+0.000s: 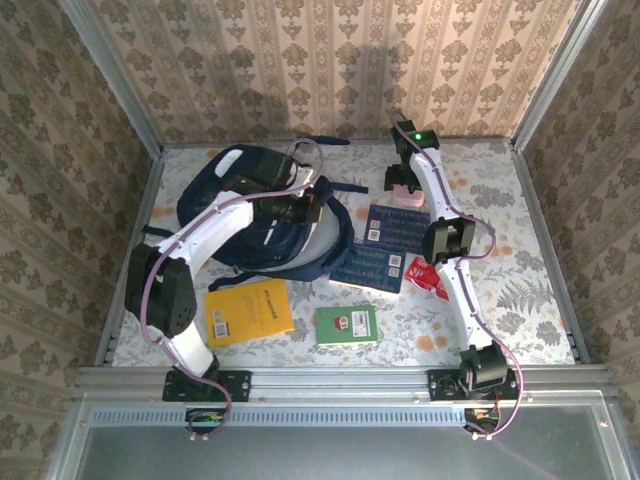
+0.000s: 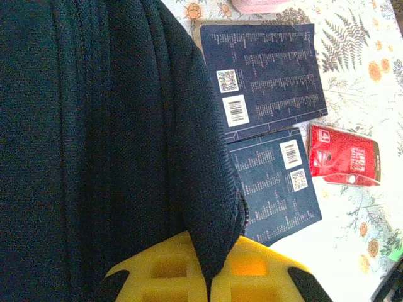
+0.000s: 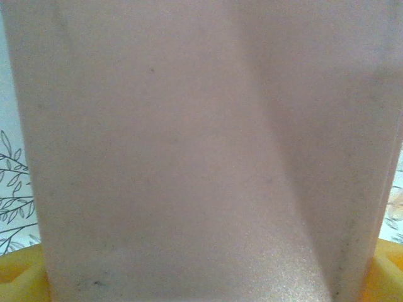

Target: Pack the student bag

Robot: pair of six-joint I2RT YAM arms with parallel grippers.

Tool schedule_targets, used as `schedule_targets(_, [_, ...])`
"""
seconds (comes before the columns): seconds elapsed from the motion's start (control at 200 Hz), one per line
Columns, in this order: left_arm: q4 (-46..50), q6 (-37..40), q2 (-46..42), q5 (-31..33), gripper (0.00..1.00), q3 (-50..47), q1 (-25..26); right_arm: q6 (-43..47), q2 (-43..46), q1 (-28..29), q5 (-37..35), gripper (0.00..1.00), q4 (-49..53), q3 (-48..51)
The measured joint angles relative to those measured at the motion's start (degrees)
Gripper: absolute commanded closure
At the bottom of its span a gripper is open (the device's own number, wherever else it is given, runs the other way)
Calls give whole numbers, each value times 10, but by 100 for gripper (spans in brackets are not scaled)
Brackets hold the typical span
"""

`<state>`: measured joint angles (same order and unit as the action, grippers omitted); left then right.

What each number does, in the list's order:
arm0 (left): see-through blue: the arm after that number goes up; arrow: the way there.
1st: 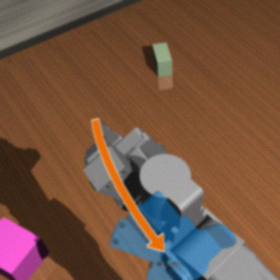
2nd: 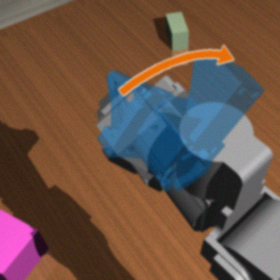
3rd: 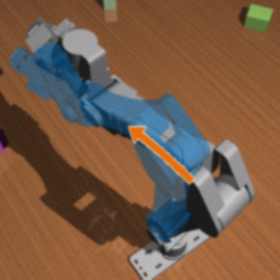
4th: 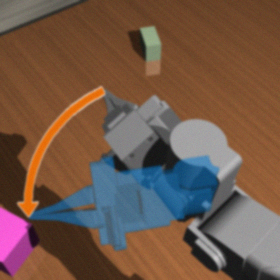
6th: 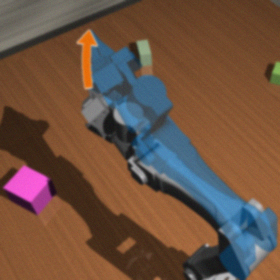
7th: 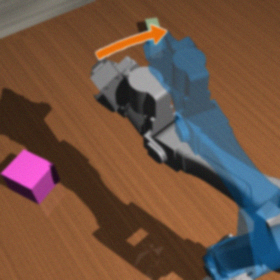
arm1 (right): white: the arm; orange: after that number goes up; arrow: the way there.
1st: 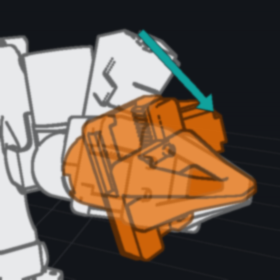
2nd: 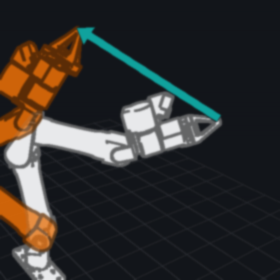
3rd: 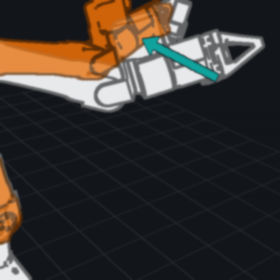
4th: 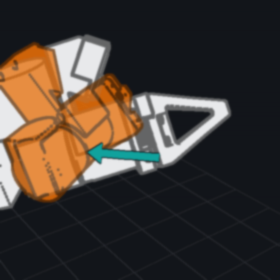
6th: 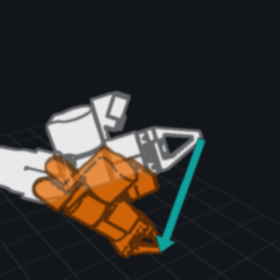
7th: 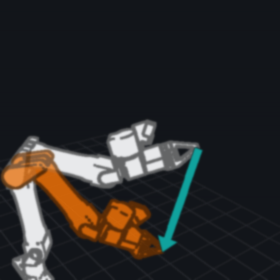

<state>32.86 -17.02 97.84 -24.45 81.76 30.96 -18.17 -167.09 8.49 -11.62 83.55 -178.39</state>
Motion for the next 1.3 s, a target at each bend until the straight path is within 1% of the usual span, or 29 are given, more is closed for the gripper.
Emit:
schedule_targets(0.135, [-3, -4, 3, -5, 88, 0, 0, 0, 44, 5, -28, 35, 9, 0])
schedule_targets(0.265, [-9, -11, 8, -14, 77, -1, 1, 2, 104, 10, -45, 36, 10, 0])
schedule_targets(0.36, [-19, -16, 8, -20, 66, -2, 1, 3, 150, 14, -47, 37, 10, 9])
schedule_targets(0.595, [-30, -19, 8, -24, 55, -2, 1, 15, 271, 28, -51, 37, 11, 106])
schedule_targets(0.76, [-30, -19, 8, -24, 51, -2, 2, 20, 347, 39, -68, 37, 11, 211])
schedule_targets(0.875, [-30, -20, 8, -24, 48, -2, 2, 28, 409, 51, -86, 36, 6, 309])
schedule_targets(0.935, [-30, -21, 8, -24, 47, -2, 2, 32, 450, 63, -97, 36, -3, 377])
schedule_targets(1.01, [-31, -21, 8, -23, 43, -2, 2, 35, 505, 83, -104, 36, -29, 476])
schedule_targets(1.07, [-35, -23, 7, -23, 39, -4, 2, 35, 562, 101, -103, 37, -70, 582])
schedule_targets(1.175, [-54, -33, -7, -26, 31, -22, 2, 34, 657, 130, -70, 37, -145, 753])
schedule_targets(1.3, [-89, -64, -35, -42, 23, -53, 2, 30, 752, 149, -20, 37, -239, 909])
